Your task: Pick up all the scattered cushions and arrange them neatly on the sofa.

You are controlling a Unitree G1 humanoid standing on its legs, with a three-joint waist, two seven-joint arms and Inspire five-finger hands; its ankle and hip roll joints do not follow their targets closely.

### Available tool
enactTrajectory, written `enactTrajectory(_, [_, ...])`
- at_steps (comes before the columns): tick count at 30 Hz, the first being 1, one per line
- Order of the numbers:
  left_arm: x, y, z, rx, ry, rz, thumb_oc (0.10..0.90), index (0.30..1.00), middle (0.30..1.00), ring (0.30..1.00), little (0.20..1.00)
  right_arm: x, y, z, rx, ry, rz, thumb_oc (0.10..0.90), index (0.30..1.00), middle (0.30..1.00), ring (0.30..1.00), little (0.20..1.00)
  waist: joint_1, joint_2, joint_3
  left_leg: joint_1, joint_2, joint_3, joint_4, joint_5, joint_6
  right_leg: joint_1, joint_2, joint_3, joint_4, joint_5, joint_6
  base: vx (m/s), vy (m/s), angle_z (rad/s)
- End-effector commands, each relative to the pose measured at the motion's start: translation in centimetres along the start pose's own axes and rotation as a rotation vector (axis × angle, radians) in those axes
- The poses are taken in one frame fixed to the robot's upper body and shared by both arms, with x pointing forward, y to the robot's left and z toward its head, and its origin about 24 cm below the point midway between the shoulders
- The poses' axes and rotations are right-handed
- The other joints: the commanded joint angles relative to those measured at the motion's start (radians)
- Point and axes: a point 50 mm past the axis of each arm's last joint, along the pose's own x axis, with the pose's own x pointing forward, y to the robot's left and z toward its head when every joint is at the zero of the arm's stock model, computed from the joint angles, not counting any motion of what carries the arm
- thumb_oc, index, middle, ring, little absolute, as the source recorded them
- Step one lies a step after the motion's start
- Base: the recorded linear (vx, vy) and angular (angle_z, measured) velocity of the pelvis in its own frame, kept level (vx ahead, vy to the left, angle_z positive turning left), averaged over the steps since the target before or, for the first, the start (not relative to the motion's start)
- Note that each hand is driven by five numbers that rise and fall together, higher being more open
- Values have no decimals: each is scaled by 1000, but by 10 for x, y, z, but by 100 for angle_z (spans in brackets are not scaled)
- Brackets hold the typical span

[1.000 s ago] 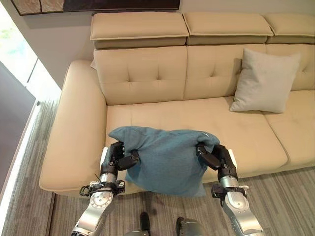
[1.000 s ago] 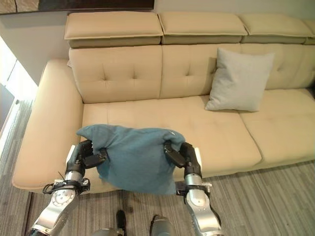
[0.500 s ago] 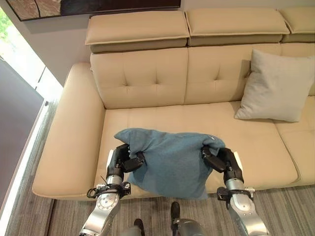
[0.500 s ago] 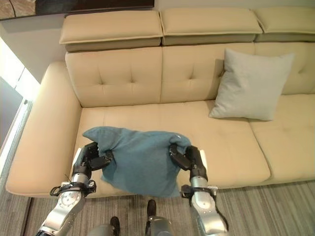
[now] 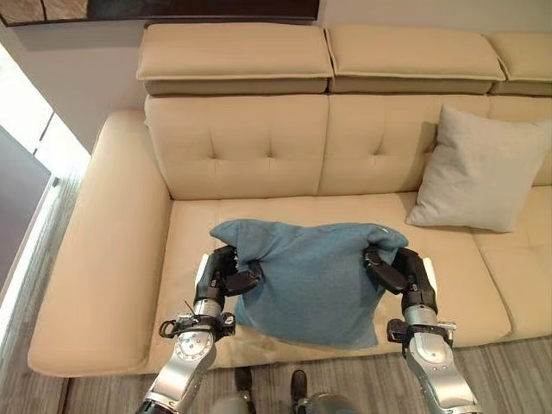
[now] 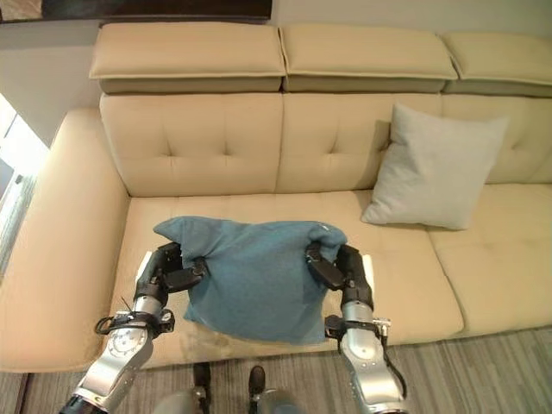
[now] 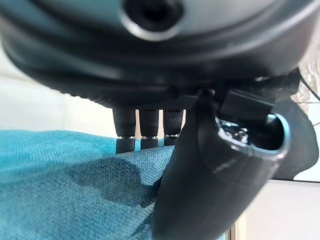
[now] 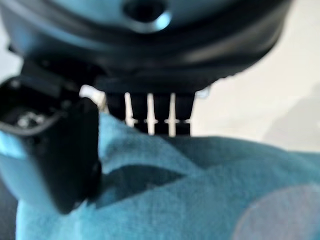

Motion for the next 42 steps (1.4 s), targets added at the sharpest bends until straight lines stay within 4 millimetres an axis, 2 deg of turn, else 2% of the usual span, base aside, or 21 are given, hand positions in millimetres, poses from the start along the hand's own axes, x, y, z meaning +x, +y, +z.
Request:
enactTrajectory(1, [6,-3,81,-34,-415,-44,400,300,300,300,300,13,15,67,100,-339,46,400,300,300,300,300,24,-16,-87,41,-10,19,65,-175,19,-45,-98,29,236,15,123,-13,115,-23])
enactTrajectory(3, [7,-1,83,-29,-425,-33,400,300,300,300,300,12,16,69,112,-350,47,400,300,300,300,300,22,-9,-81,52,-7,17,57,-178,25,-80,-103,41,286,16,127,5,115,-11])
enactTrajectory(5, [7,-1,84,-27,-433,-29,400,300,300,300,300,12,15,69,113,-354,45,400,300,300,300,300,19,-7,-82,63,-9,14,49,-180,24,-87,-104,43,279,10,122,56,44,0])
enactTrajectory(7, [9,0,85,-25,-442,-15,400,300,300,300,300,13,14,70,106,-360,39,400,300,300,300,300,7,-5,-91,86,-16,0,19,-180,15,-99,-80,65,179,-7,109,93,-5,2])
enactTrajectory(8, [9,0,85,-25,-442,-15,400,300,300,300,300,13,14,70,106,-360,39,400,300,300,300,300,6,-4,-91,87,-15,-1,18,-179,15,-97,-79,64,176,-5,109,55,-39,5])
enactTrajectory(10, [9,1,88,-30,-457,-7,400,300,300,300,300,13,13,68,105,-353,34,400,300,300,300,300,4,-19,-98,91,-28,-17,13,-181,6,-81,-70,76,36,8,108,87,-76,10])
enactTrajectory(15, [10,3,94,-14,-491,17,400,300,300,300,300,16,13,69,73,-359,37,400,300,300,300,300,9,-21,-125,101,-19,-14,-22,-170,-9,-30,-60,66,-45,30,103,115,-106,23])
enactTrajectory(20, [14,6,104,-11,-533,58,400,300,300,300,300,24,13,80,29,-400,39,400,300,300,300,300,14,-12,-148,119,-3,-24,-79,-144,-31,13,-46,41,-128,40,91,95,-97,0])
enactTrajectory(22, [19,5,111,-12,-554,79,400,300,300,300,300,31,14,88,8,-427,26,400,300,300,300,300,16,-9,-151,125,3,-30,-100,-134,-39,26,-41,32,-151,42,87,91,-95,11])
enactTrajectory(23, [30,5,122,37,-585,112,400,300,300,300,300,43,16,102,-9,-468,4,400,300,300,300,300,20,-3,-154,126,9,-36,-112,-129,-49,41,-33,21,-182,42,84,87,-95,14])
enactTrajectory(24, [30,5,122,37,-587,113,400,300,300,300,300,43,16,103,-8,-470,3,400,300,300,300,300,19,-3,-152,126,9,-36,-112,-129,-49,42,-33,20,-183,42,84,78,-111,17])
enactTrajectory(25, [40,4,133,63,-614,134,400,300,300,300,300,53,18,117,-16,-507,-9,400,300,300,300,300,23,0,-146,119,13,-39,-112,-125,-56,43,-30,13,-198,44,82,12,-43,16])
enactTrajectory(26, [40,4,134,62,-616,134,400,300,300,300,300,54,18,117,-16,-509,-10,400,300,300,300,300,22,0,-144,118,13,-40,-112,-124,-56,43,-30,13,-199,44,81,-8,-53,16])
enactTrajectory(27, [46,2,141,68,-633,142,400,300,300,300,300,59,20,127,-28,-537,-13,400,300,300,300,300,23,3,-137,110,14,-42,-112,-120,-59,39,-28,9,-203,45,80,-49,-35,12])
enactTrajectory(29, [63,0,167,112,-695,159,400,300,300,300,300,74,22,156,-52,-610,-53,400,300,300,300,300,28,10,-121,82,19,-50,-112,-106,-65,23,-26,3,-209,48,81,-65,-43,13])
enactTrajectory(30, [64,0,169,111,-700,160,400,300,300,300,300,75,22,158,-50,-615,-55,400,300,300,300,300,26,11,-117,79,19,-51,-112,-105,-65,20,-27,1,-207,48,81,-80,-22,16])
enactTrajectory(31, [71,-3,186,126,-736,176,400,300,300,300,300,83,20,176,-68,-656,-90,400,300,300,300,300,28,18,-106,56,18,-57,-112,-95,-69,0,-24,1,-203,49,79,-85,-12,18])
enactTrajectory(33, [77,-4,203,137,-776,195,400,300,300,300,300,91,15,194,-87,-694,-126,400,300,300,300,300,28,26,-89,20,16,-68,-112,-81,-71,-39,-22,3,-190,49,76,-90,-11,21])
enactTrajectory(38, [84,-7,217,154,-800,200,400,300,300,300,300,102,10,208,-114,-695,-165,400,300,300,300,300,28,40,-77,-44,10,-83,-112,-60,-70,-119,-22,4,-137,40,66,-75,0,8])
enactTrajectory(39, [87,-7,221,170,-801,201,400,300,300,300,300,109,8,214,-128,-683,-169,400,300,300,300,300,31,46,-62,-75,8,-88,-112,-47,-69,-161,-25,4,-104,38,62,-73,9,10])
enactTrajectory(42, [90,-3,222,183,-793,208,400,300,300,300,300,115,4,222,-161,-681,-171,400,300,300,300,300,39,51,-46,-117,7,-95,-112,-30,-71,-215,-30,2,-75,38,58,-102,-4,10])
